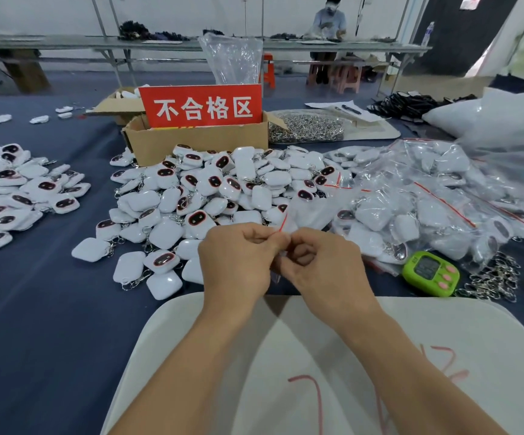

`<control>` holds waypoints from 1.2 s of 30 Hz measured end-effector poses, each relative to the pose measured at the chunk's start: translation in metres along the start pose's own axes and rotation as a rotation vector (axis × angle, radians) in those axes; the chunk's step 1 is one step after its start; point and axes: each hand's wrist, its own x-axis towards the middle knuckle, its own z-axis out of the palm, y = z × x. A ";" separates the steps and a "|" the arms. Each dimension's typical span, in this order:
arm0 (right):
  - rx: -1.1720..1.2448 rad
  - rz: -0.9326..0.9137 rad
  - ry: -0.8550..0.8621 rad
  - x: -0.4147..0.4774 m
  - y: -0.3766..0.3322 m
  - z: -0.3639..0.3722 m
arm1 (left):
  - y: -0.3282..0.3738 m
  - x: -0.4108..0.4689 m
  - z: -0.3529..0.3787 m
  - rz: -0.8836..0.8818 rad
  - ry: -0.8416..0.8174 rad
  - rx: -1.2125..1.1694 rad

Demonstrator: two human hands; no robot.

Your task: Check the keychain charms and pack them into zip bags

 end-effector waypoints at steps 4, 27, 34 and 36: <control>-0.034 0.012 -0.022 0.005 0.001 0.001 | 0.000 0.003 -0.004 0.001 -0.039 -0.005; 0.495 0.361 0.042 0.027 0.009 0.005 | 0.015 -0.003 -0.013 0.480 -0.351 0.132; 0.428 0.351 -0.230 0.032 0.009 -0.008 | 0.003 0.005 -0.005 0.493 -0.305 0.374; 0.409 0.296 -0.259 0.032 0.008 -0.010 | 0.003 0.006 -0.007 0.539 -0.223 0.363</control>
